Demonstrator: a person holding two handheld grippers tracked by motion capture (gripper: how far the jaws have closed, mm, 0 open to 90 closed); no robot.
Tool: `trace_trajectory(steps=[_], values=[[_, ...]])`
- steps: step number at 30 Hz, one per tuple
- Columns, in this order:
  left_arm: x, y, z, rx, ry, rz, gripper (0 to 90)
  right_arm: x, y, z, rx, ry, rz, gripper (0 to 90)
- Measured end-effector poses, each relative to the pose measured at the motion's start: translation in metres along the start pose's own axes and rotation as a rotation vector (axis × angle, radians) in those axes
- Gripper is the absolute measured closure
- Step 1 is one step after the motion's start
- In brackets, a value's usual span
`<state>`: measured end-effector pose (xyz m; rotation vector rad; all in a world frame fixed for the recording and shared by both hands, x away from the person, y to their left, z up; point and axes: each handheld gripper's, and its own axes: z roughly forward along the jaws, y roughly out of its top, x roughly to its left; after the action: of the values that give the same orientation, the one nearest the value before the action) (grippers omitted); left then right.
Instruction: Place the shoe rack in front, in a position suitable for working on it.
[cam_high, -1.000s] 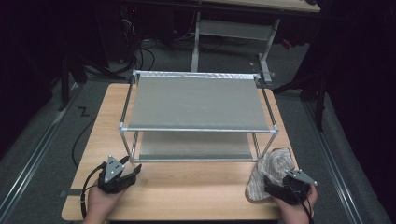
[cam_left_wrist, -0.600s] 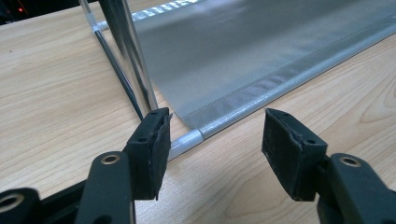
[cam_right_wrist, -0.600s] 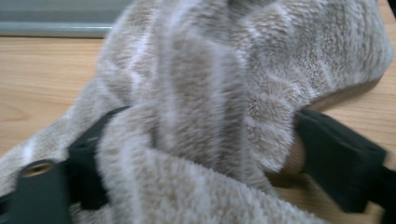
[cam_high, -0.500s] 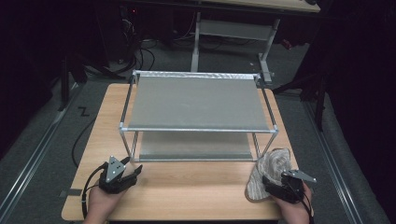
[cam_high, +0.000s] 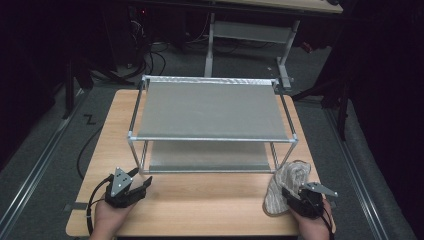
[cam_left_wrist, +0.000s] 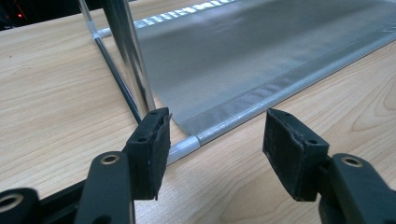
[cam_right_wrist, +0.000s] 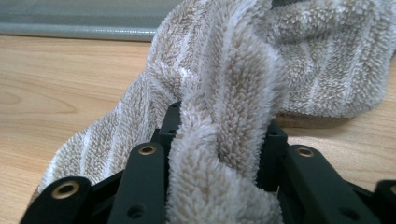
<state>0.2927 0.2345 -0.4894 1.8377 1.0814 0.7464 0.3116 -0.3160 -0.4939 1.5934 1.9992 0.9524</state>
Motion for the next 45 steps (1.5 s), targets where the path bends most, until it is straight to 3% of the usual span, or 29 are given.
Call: trace_trajectory(steps=[4, 9, 12, 14, 15, 17, 18, 30, 40, 45], values=[[0.001, 0.0, 0.0, -0.003, 0.003, -0.002, 41.0, 0.001, 0.0, -0.003, -0.01, -0.009, 0.005, 64.2], [0.003, 0.001, 0.0, 0.0, 0.003, -0.011, 40.5, 0.006, 0.003, -0.014, -0.072, -0.037, 0.0, 64.3], [0.004, 0.001, -0.001, -0.008, 0.007, -0.019, 40.3, 0.01, 0.005, -0.024, -0.144, -0.059, -0.005, 64.2], [0.005, 0.001, -0.002, -0.011, 0.011, -0.019, 40.2, 0.011, 0.005, -0.025, -0.158, -0.064, -0.006, 64.2], [0.005, 0.001, -0.002, -0.012, 0.011, -0.019, 39.9, 0.013, 0.006, -0.03, -0.198, -0.076, -0.011, 64.1], [0.006, 0.001, -0.002, -0.014, 0.013, -0.024, 39.7, 0.014, 0.006, -0.032, -0.212, -0.08, -0.011, 64.1], [0.006, 0.001, -0.002, -0.015, 0.016, -0.027, 39.6, 0.017, 0.005, -0.036, -0.25, -0.091, -0.014, 63.9], [0.004, 0.004, 0.003, -0.026, 0.014, -0.02, 38.4, 0.034, 0.005, -0.059, -0.415, -0.146, -0.074, 63.3], [0.005, 0.004, 0.002, -0.029, 0.019, -0.012, 35.6, 0.062, 0.008, -0.072, -0.51, -0.103, -0.158, 63.2], [0.005, 0.002, 0.0, -0.029, 0.023, -0.011, 35.3, 0.087, 0.012, -0.073, -0.531, -0.056, -0.236, 63.0]])
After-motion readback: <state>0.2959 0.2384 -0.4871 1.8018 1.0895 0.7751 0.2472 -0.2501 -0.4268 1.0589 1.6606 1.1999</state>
